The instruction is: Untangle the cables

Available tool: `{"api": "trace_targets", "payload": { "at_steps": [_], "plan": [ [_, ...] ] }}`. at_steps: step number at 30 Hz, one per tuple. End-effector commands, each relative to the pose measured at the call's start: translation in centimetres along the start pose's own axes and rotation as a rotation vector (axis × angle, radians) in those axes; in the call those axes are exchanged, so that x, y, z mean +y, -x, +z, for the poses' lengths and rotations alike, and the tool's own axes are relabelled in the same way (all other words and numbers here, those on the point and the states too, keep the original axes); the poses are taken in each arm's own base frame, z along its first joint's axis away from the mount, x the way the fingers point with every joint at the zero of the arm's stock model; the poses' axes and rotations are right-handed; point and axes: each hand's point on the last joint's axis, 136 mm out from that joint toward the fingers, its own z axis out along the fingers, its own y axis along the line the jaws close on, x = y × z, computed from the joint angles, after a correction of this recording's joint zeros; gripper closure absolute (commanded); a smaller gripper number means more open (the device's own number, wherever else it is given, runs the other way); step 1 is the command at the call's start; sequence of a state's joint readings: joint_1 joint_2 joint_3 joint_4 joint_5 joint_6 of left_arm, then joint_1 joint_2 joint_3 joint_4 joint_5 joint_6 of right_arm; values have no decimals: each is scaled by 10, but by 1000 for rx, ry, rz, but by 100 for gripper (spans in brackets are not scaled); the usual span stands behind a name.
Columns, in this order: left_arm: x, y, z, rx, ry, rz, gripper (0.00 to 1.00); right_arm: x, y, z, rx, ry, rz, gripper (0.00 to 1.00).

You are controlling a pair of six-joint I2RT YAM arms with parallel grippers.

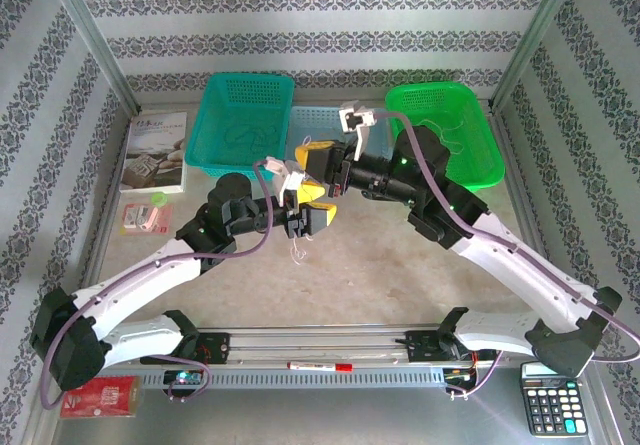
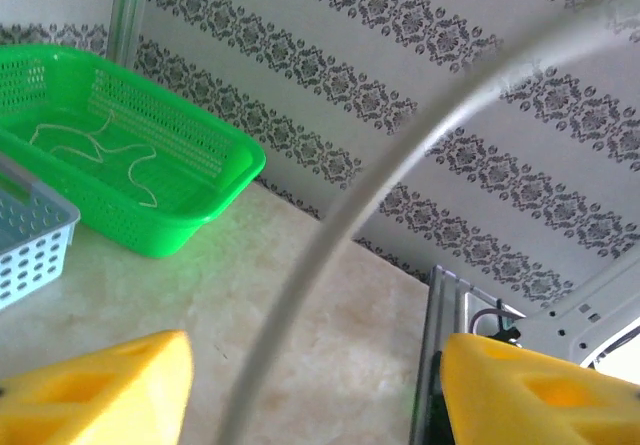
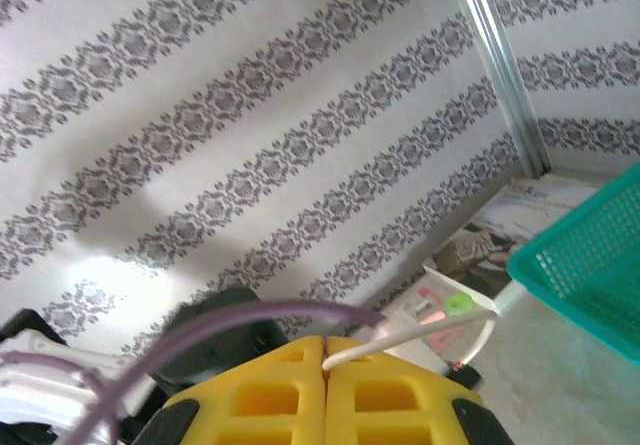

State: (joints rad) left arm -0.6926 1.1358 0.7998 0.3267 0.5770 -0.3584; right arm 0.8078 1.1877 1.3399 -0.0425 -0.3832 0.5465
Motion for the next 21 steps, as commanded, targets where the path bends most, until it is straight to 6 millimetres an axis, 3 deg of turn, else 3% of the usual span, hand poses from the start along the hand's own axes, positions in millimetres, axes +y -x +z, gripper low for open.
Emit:
{"api": "trace_targets", "payload": {
  "at_steps": [1, 3, 5, 13, 21],
  "plan": [
    [-7, 7, 5, -64, -63, -1, 54, 27, 33, -6, -81, 64, -24, 100],
    [-3, 1, 8, -64, -68, -18, 73, 35, 44, -9, -106, 81, -28, 100],
    [1, -7, 10, -65, -74, -41, 83, 42, 57, -11, -135, 91, -41, 100],
    [19, -45, 22, -40, -83, -142, 83, 61, 103, -23, -245, 97, -82, 100],
    [35, -81, 32, -23, -94, -243, 83, 66, 137, -34, -321, 89, -108, 100]
  ]
}}
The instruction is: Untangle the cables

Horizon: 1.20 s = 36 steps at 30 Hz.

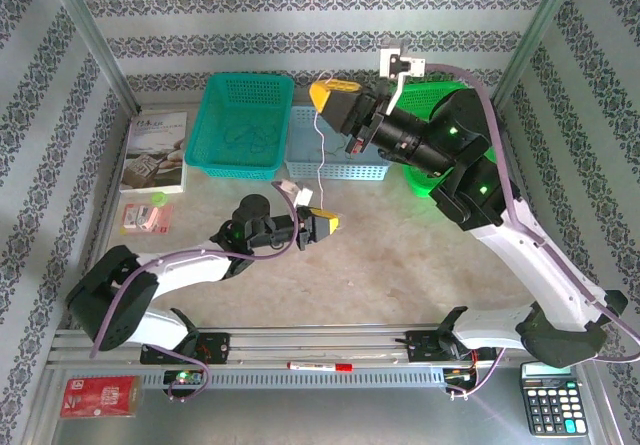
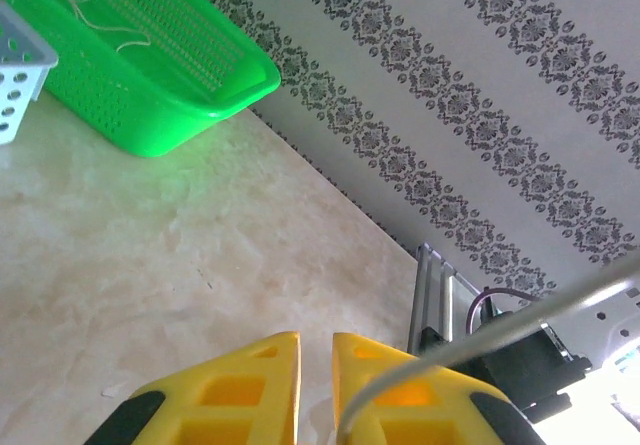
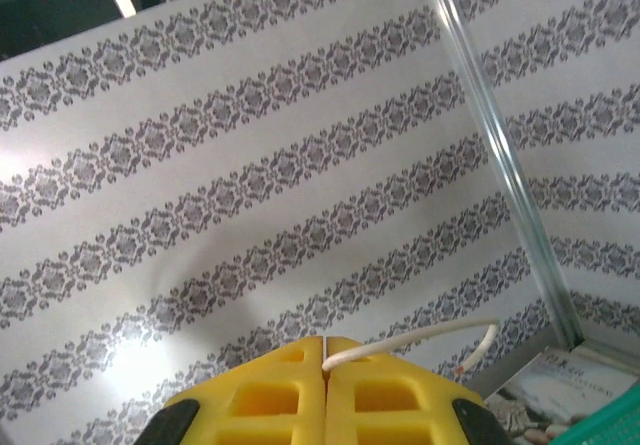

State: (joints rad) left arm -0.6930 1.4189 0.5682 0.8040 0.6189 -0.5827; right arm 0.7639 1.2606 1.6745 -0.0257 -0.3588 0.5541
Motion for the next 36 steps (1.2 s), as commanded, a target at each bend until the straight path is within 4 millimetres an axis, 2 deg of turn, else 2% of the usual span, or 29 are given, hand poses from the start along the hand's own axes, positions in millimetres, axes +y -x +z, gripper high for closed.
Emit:
{"api": "trace_targets", "payload": {
  "at_steps": [1, 11, 18, 24, 27, 30, 36],
  "plan": [
    [-11, 7, 1, -60, -79, -8, 83, 6, 28, -5, -77, 3, -16, 100],
    [10, -28, 4, -27, -66, -89, 84, -13, 51, -20, -129, -59, -23, 100],
    [8, -26, -5, -50, -49, -78, 84, -20, 47, -21, -119, -72, -22, 100],
    [1, -27, -26, -23, 24, -12, 58, -28, 36, -22, -98, -85, -12, 100],
    [-4, -21, -39, -29, 70, 34, 48, -30, 30, -24, -91, -87, -4, 100],
    [-15, -7, -51, -41, 102, 98, 43, -33, 23, -26, -78, -90, 7, 100],
    [-50, 39, -61, -91, 90, 222, 30, -33, 7, -30, -50, -86, 26, 100]
  ]
}}
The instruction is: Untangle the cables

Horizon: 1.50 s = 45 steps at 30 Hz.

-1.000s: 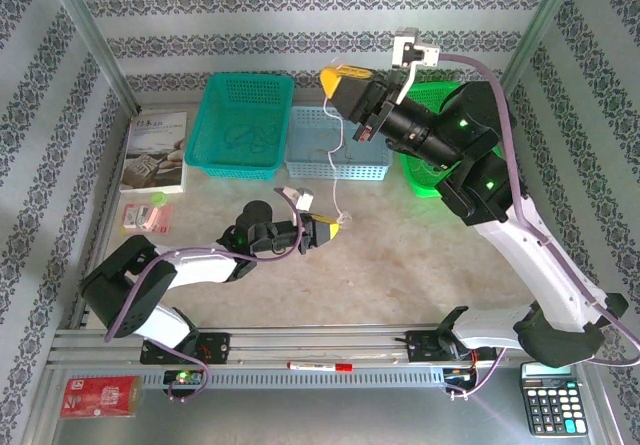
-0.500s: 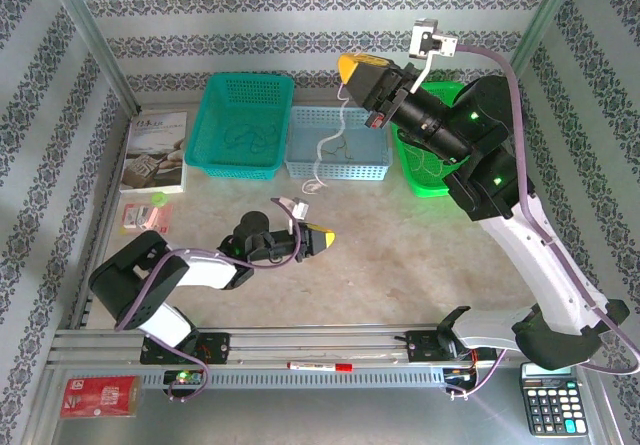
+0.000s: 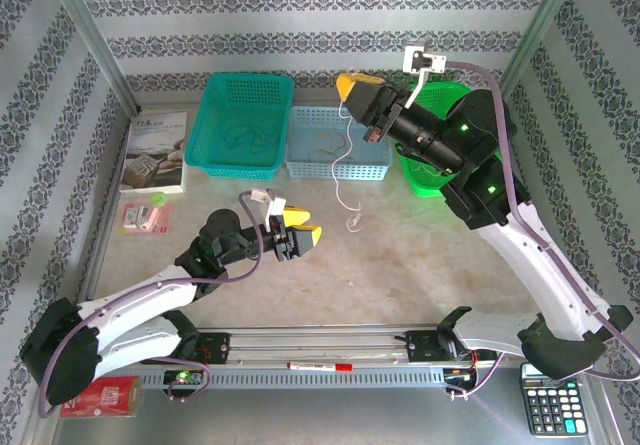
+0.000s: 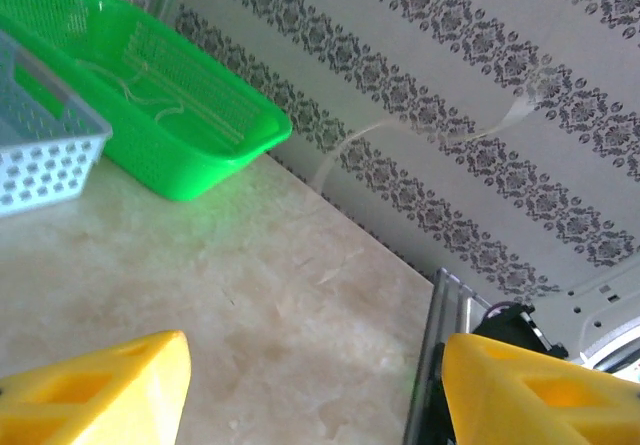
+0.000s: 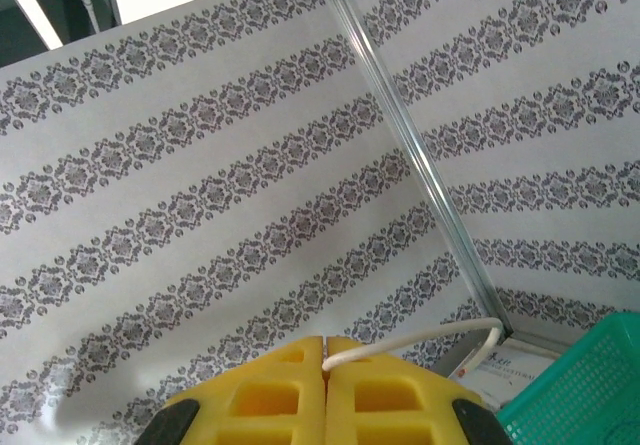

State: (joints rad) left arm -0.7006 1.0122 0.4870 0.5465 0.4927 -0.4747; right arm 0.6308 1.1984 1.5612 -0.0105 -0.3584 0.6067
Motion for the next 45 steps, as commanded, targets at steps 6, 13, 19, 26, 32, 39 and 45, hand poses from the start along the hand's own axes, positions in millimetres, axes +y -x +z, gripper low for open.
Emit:
{"api": "trace_targets", "payload": {
  "at_steps": [6, 13, 19, 26, 32, 39, 45],
  "plan": [
    [-44, 63, 1, -60, -79, 142, 26, 11, -14, -6, 14, 43, 13, 100],
    [-48, 87, 7, -107, -66, 185, 22, 18, -32, 2, 55, 71, 32, 100],
    [-46, 88, 25, -100, -102, 168, 25, 32, -43, 10, 86, 113, 45, 100],
    [-45, 66, 45, -65, -167, 115, 47, 54, -28, 13, 67, 171, 43, 100],
    [-35, 35, 60, -20, -186, 59, 58, 72, -9, 12, 28, 222, 43, 100],
    [-16, 7, 72, 17, -170, 6, 66, 89, 16, 6, -29, 249, 11, 100],
    [-4, -14, 75, 45, -160, -38, 72, 98, 37, -4, -77, 245, -40, 100]
  ]
}}
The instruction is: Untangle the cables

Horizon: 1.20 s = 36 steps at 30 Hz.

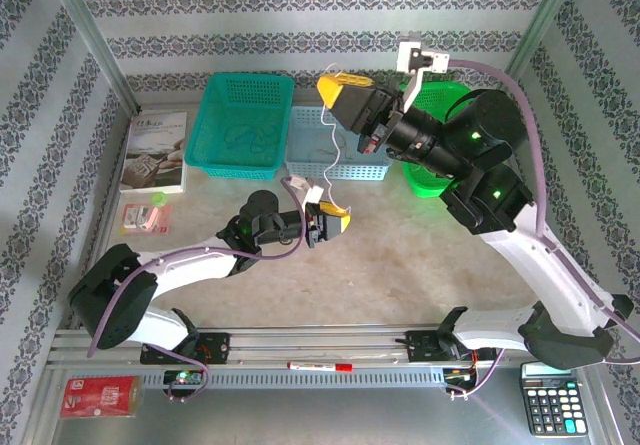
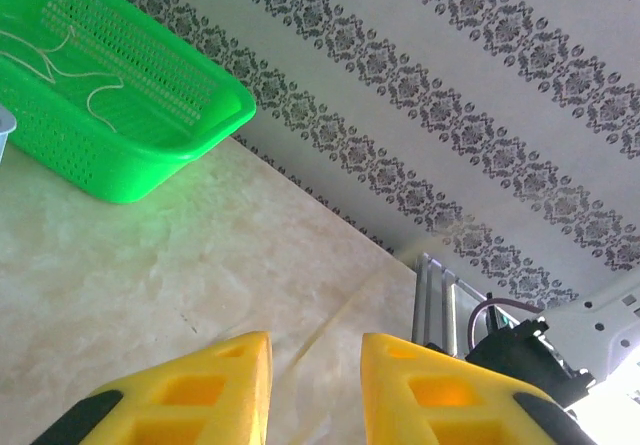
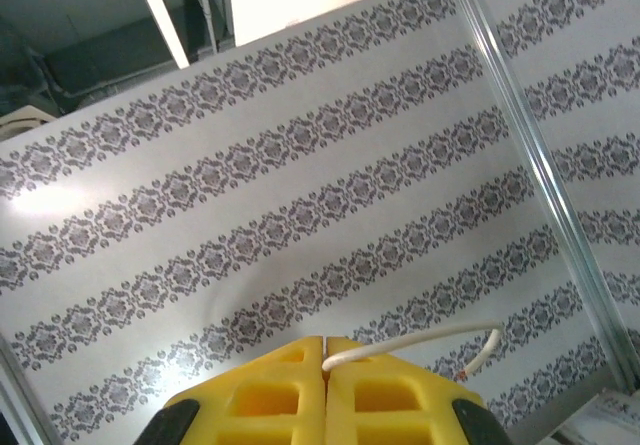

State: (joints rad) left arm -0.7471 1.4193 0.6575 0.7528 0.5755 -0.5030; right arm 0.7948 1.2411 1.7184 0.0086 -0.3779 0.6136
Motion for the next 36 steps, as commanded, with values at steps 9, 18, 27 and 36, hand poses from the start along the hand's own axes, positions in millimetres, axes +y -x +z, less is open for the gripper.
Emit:
{"api": "trace_targets", "payload": {
  "at_steps": [9, 18, 27, 36],
  "plan": [
    [-1, -14, 5, -24, -57, -42, 77, 14, 34, -13, -86, 1, -77, 100],
    [1, -19, 4, -35, -67, -68, 84, 10, 34, -16, -92, -11, -78, 100],
    [3, -24, -4, -46, -52, -79, 96, -4, 39, -30, -112, -106, -152, 100],
    [5, -34, -22, -29, 1, -68, 100, -53, 59, -80, -190, -331, -201, 100]
  ]
}}
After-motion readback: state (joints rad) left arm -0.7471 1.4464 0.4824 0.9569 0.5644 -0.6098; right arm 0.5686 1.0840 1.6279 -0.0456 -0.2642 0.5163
